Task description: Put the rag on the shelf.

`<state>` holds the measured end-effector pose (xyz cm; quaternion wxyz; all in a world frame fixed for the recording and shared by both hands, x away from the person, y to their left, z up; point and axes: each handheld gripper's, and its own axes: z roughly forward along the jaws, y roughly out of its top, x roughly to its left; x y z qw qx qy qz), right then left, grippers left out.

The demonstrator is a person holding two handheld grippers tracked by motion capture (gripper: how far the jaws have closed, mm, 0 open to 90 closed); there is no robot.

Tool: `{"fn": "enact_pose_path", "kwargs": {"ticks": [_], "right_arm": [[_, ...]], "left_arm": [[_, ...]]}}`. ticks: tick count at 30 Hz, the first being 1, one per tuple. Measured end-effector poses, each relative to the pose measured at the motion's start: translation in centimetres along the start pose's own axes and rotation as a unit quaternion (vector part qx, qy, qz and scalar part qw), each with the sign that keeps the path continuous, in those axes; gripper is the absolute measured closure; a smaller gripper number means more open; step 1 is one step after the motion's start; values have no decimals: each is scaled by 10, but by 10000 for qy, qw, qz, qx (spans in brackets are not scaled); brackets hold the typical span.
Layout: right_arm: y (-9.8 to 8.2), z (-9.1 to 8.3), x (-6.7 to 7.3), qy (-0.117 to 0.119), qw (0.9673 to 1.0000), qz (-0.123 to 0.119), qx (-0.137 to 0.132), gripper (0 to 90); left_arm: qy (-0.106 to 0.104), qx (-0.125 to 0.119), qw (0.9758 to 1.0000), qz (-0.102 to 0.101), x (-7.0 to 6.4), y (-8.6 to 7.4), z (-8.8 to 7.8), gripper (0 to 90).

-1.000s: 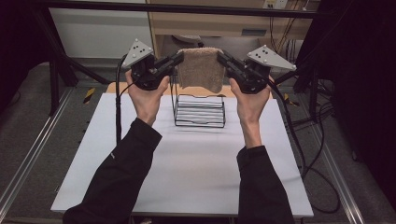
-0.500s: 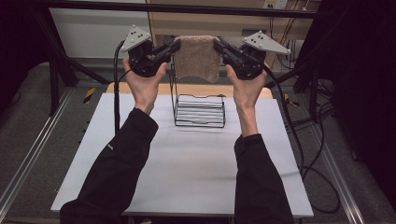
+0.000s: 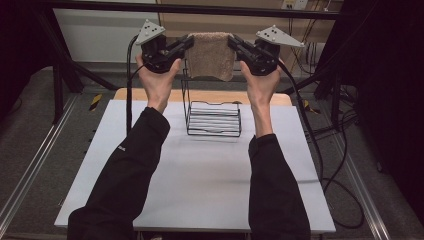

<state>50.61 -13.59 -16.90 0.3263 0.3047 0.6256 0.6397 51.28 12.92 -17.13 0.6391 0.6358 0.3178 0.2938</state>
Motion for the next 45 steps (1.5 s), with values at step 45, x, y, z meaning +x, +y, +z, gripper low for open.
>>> {"fn": "enact_pose_path", "kwargs": {"ticks": [45], "right_arm": [[-55,7,-21,59,9986,20,530,855]], "left_arm": [[-156,422,9988,182,1,-54,15,846]]}}
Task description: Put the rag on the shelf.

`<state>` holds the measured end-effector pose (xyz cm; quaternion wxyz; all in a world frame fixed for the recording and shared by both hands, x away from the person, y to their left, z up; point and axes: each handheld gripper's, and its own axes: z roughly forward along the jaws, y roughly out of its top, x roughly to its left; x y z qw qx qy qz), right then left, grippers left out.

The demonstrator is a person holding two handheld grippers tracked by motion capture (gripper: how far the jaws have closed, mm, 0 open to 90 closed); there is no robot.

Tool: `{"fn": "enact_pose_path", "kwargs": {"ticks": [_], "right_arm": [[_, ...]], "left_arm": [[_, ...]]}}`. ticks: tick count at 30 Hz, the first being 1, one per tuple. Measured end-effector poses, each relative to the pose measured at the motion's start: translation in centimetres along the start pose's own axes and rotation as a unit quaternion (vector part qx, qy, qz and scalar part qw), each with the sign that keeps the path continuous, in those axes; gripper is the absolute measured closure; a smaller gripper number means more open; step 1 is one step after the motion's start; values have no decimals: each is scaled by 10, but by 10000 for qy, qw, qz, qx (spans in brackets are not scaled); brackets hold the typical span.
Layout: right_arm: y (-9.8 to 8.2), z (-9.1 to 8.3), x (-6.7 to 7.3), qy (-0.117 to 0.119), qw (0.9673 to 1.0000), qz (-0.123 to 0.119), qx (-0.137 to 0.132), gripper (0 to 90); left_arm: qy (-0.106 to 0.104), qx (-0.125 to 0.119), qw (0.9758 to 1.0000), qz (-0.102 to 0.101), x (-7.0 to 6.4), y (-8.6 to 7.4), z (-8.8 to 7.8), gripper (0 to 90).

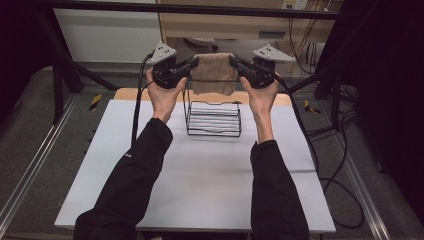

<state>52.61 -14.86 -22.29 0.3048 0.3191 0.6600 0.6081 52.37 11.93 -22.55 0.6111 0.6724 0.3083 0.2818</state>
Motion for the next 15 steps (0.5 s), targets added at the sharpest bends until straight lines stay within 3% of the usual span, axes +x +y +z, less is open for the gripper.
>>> {"fn": "enact_pose_path", "kwargs": {"ticks": [9,15], "right_arm": [[-6,-11,1,49,10000,25,14,852],[-8,-19,5,122,9999,-118,24,850]], "left_arm": [[-178,-10,9998,48,-7,-5,-6,845],[-299,0,9996,8,-9,-8,-12,844]]}}
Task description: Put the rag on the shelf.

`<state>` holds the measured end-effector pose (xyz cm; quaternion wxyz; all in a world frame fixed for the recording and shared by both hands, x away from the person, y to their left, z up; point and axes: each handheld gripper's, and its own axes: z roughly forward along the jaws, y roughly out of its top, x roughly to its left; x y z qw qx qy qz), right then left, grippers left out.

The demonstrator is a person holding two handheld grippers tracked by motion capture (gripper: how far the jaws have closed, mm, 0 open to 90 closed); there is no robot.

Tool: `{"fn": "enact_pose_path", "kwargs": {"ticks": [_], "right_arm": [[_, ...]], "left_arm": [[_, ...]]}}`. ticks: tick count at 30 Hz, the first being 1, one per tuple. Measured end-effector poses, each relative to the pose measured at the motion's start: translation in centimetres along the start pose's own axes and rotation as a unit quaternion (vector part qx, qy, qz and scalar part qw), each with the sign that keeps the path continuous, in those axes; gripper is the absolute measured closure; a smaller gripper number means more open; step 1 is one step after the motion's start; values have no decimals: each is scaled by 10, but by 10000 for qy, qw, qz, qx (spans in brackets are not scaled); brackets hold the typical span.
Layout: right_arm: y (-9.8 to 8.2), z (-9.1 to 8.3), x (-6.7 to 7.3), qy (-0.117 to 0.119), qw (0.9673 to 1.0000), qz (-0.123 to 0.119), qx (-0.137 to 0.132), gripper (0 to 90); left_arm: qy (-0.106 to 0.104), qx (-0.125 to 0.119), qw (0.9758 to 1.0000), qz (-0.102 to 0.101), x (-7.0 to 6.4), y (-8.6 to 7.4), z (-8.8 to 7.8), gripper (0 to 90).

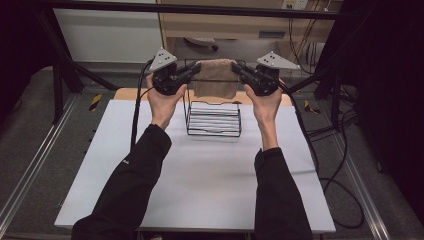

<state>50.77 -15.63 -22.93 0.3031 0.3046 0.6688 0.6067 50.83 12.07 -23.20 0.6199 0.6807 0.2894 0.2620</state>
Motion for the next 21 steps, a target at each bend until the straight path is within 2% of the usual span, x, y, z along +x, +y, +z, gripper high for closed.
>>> {"fn": "enact_pose_path", "kwargs": {"ticks": [7,18,21], "right_arm": [[-6,-8,6,60,9999,-95,90,849],[-18,-16,14,162,9994,-161,252,845],[-21,-17,14,198,9993,-151,290,845]], "left_arm": [[-82,198,9998,-9,-5,-6,-5,841],[-108,531,9984,169,-12,-16,-11,830],[-106,591,9981,140,-13,-17,-12,823]]}}
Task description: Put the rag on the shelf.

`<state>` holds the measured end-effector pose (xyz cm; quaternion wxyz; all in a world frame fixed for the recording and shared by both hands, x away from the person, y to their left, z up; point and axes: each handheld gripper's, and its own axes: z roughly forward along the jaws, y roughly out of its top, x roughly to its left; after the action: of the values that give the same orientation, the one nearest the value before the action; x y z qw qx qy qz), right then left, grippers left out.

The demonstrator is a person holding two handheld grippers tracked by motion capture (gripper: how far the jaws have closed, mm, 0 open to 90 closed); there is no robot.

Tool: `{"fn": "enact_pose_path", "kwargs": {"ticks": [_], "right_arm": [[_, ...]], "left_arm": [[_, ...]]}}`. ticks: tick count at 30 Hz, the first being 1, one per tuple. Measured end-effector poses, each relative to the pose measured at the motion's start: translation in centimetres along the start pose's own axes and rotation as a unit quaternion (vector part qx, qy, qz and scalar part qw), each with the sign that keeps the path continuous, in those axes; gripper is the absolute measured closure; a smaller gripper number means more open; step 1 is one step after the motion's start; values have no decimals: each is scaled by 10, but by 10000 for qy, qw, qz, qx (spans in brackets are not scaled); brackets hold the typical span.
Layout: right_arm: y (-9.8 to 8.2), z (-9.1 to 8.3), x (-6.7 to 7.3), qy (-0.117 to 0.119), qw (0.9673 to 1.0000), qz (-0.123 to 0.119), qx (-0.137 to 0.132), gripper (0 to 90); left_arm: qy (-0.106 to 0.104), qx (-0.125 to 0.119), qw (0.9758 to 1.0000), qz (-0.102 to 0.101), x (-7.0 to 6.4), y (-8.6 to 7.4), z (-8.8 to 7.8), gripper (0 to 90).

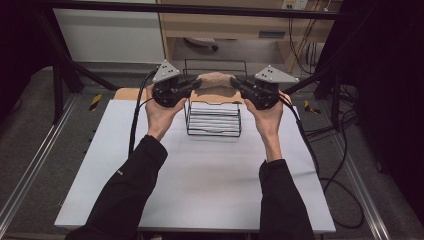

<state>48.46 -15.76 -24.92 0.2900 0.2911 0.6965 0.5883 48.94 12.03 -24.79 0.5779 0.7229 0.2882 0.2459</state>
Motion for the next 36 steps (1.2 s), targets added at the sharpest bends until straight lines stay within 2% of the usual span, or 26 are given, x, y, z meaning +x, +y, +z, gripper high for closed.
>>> {"fn": "enact_pose_path", "kwargs": {"ticks": [5,9,12,14,18,24,31,36], "right_arm": [[-4,0,0,44,10000,6,48,846],[-6,1,1,65,9999,-30,87,845],[-8,1,2,85,9999,-61,100,845],[-9,1,2,87,9999,-56,87,845],[-10,1,3,97,9997,-180,128,844],[-11,-1,3,144,9995,-258,130,844],[-14,-4,1,218,9996,-88,150,823],[-16,-4,2,262,9994,-81,226,793]], "left_arm": [[-57,67,9999,-139,1,1,-4,778],[-99,-70,9992,-369,4,10,-13,711],[-16,-58,9987,-508,6,18,-15,726],[4,0,9986,-531,7,23,-12,759],[-42,106,9985,-544,5,28,-4,828],[-100,354,9984,-423,2,27,7,870],[-246,703,9969,-236,-3,16,10,895],[-295,797,9960,-258,-2,7,12,897]]}}
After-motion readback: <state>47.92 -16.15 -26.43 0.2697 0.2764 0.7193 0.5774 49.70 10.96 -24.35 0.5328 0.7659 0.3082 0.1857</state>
